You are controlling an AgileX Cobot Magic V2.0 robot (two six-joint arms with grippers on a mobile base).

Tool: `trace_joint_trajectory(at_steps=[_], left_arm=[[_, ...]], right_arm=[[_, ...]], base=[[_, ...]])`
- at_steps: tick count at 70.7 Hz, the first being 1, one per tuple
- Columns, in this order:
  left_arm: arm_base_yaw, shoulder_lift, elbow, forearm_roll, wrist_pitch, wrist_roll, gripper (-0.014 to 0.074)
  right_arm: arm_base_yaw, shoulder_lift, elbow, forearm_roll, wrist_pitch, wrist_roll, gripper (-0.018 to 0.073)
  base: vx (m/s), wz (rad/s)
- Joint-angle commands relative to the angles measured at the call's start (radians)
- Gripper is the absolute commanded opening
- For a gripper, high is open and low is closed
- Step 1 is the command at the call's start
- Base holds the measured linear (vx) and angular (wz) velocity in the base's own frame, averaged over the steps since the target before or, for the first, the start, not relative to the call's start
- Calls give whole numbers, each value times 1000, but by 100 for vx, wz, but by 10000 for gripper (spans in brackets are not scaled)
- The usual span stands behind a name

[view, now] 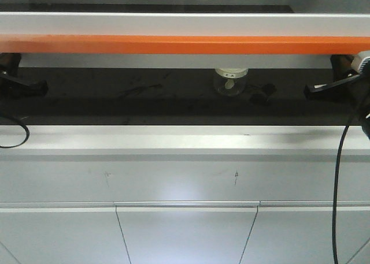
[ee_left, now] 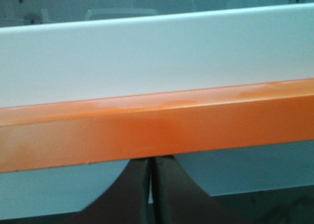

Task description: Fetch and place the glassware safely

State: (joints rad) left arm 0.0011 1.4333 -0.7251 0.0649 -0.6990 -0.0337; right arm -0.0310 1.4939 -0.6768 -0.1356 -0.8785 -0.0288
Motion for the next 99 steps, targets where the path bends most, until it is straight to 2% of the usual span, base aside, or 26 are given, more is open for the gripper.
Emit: trace_joint_trajectory(at_steps=[1, 20, 34, 63, 75, 89, 99], left_arm=[[-6, -76, -105, -6, -132, -3, -7], [-6, -126, -192, -6, -39, -3, -7], [-6, -164, -195, -6, -32, -3, -7], [-6, -226, -195, -6, 69, -4, -7], [-6, -294, -195, -6, 169, -4, -7], [-6, -391, -195, -6, 347, -4, -7], [-6, -456, -195, -6, 469, -11, -7]], right_arm=[[-4, -71, -77, -2, -75, -7, -1], [-4, -133, -163, -3, 50, -7, -1], [-4, -169, -166, -3, 59, -7, -1], [-4, -195, -163, -3, 136, 14, -1], [-4, -249, -163, -3, 243, 48, -1], [-4, -342, -163, -4, 435, 48, -1], [-4, -412, -163, -3, 523, 48, -1]], base=[[0, 0], [0, 0], [0, 0], [0, 0], [0, 0], [0, 0], [0, 0]])
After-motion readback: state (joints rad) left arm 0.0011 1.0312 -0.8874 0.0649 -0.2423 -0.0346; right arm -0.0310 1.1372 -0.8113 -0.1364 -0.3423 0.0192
